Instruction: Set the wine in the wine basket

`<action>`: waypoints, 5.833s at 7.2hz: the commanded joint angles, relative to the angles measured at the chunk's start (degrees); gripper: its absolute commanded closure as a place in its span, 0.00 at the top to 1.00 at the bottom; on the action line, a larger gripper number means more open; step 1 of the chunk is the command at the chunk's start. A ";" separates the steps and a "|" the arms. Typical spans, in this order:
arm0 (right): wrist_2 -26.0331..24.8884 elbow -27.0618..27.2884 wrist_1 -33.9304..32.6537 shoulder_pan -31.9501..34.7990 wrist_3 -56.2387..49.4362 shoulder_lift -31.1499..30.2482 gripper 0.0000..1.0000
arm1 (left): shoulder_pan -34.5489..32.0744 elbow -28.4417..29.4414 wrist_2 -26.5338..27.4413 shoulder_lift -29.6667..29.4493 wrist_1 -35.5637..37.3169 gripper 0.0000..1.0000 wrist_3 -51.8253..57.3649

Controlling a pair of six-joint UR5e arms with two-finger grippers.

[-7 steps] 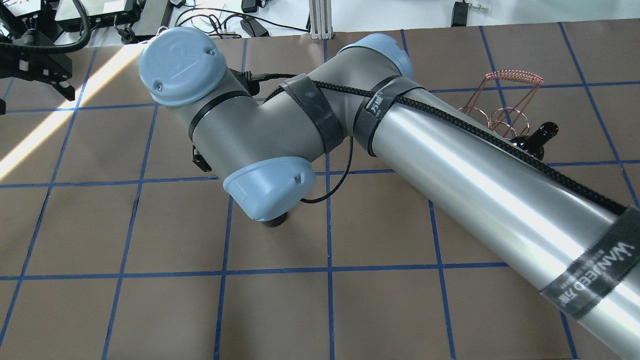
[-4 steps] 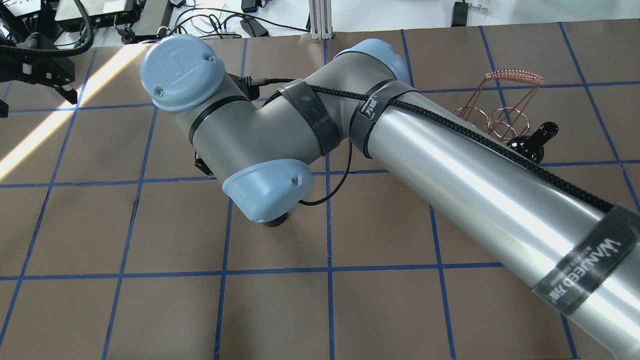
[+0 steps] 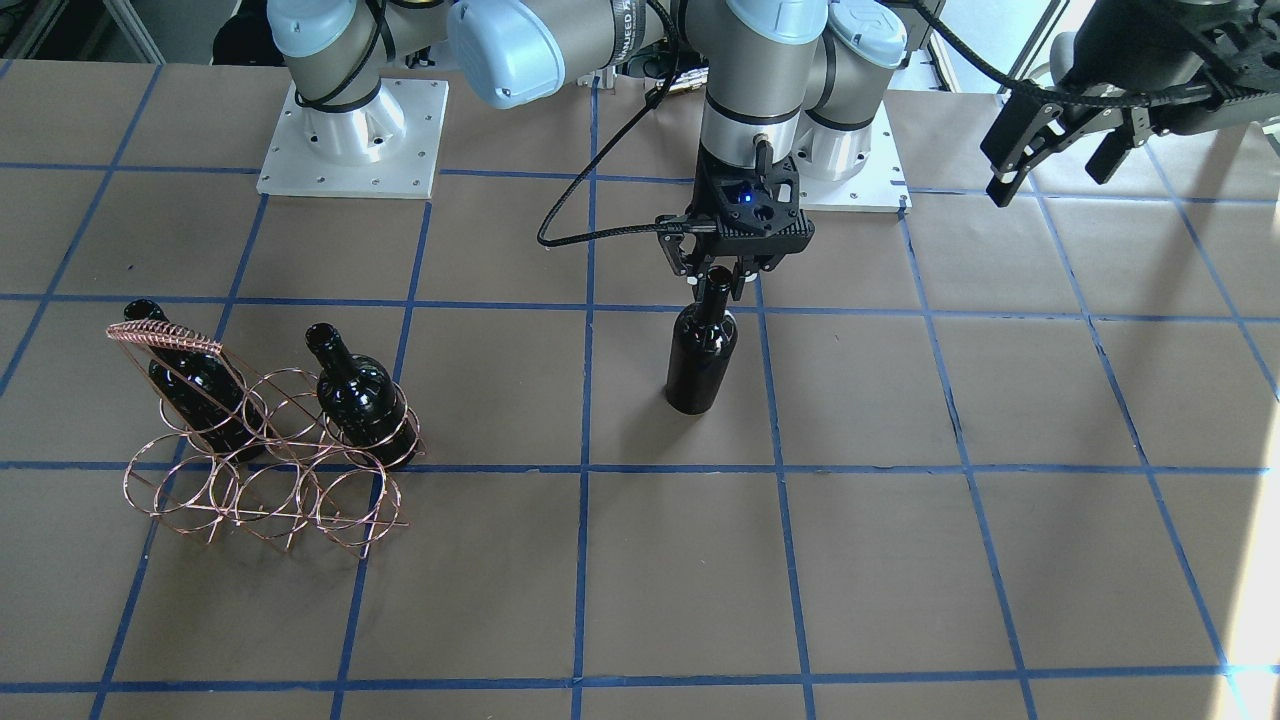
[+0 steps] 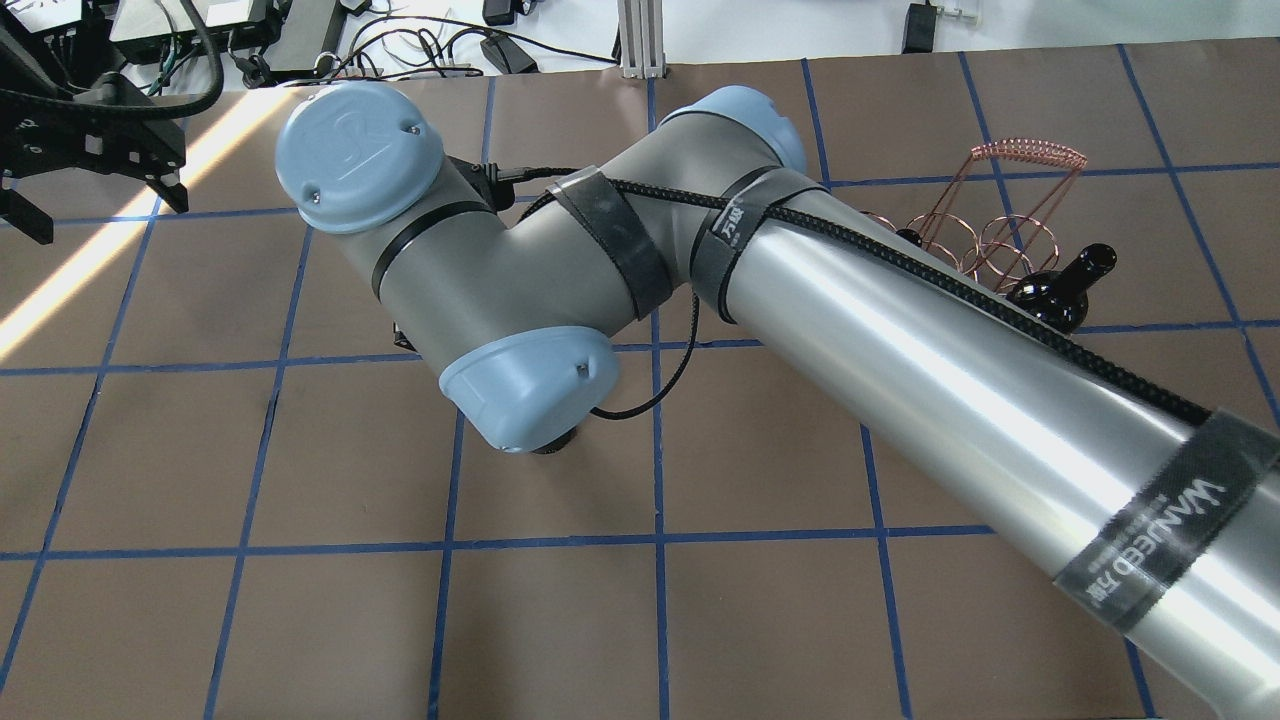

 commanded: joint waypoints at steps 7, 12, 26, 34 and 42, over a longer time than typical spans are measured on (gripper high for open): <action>-0.76 1.14 20.38 -16.29 -16.11 -14.68 0.03 | -5.23 -0.57 0.07 -0.83 2.01 1.00 -6.19; -0.93 2.90 32.49 -29.26 -34.44 -27.90 0.04 | -12.79 -1.54 -0.37 -3.82 3.07 1.00 0.85; 2.84 6.24 17.72 -46.49 -46.14 -21.66 0.03 | -13.06 -1.80 -2.39 -5.67 7.38 1.00 4.08; 2.84 6.86 15.52 -46.58 -46.14 -18.24 0.03 | -13.06 -2.33 -2.13 -5.32 7.64 1.00 3.82; 2.75 17.57 5.85 -46.49 -48.43 -18.06 0.13 | -13.06 -2.33 -2.04 -5.14 7.55 1.00 3.99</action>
